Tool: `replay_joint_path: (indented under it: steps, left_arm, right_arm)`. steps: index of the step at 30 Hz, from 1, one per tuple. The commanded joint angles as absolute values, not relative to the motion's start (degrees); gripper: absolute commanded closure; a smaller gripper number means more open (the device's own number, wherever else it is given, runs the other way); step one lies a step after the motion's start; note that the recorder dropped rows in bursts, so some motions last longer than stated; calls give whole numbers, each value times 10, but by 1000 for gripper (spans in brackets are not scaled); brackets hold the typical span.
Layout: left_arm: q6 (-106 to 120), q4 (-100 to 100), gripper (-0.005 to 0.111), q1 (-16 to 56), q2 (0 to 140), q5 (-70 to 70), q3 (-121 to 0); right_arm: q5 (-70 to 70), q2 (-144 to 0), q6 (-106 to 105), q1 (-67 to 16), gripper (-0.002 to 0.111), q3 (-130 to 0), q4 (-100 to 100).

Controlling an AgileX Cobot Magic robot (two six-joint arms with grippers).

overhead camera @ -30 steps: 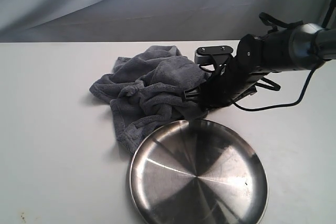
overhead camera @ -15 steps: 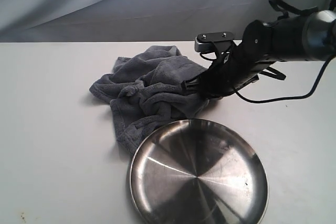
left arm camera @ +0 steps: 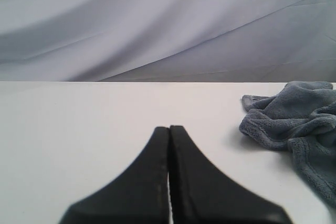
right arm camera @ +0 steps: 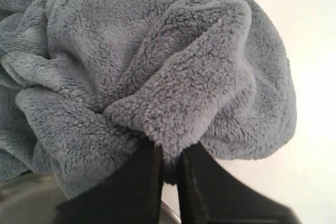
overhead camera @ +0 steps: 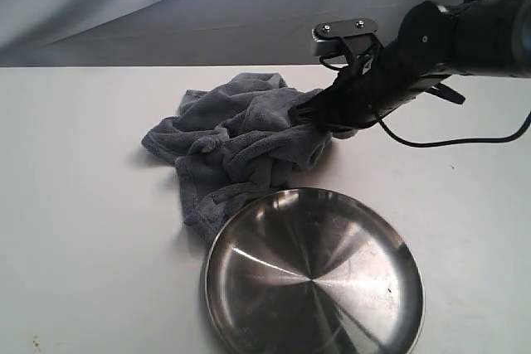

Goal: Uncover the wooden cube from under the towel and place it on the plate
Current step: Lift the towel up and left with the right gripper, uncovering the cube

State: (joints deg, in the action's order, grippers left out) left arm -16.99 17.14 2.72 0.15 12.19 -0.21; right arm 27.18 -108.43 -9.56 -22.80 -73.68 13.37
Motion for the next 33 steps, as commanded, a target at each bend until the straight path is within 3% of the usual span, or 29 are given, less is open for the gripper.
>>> replay_joint_path:
  steps: [1,18,33]
  left_arm:
    - [-169,173,107,25,0,119,0]
    - [-169,173,107,25,0,119,0]
    - [-168,173,107,25,0,119,0]
  right_arm:
    - [254,-1062,-161,-228,108,-741,155]
    - [260,-1050,-268,-234,108,-789,186]
    - [263,-1100,-302,-320,108,-906,185]
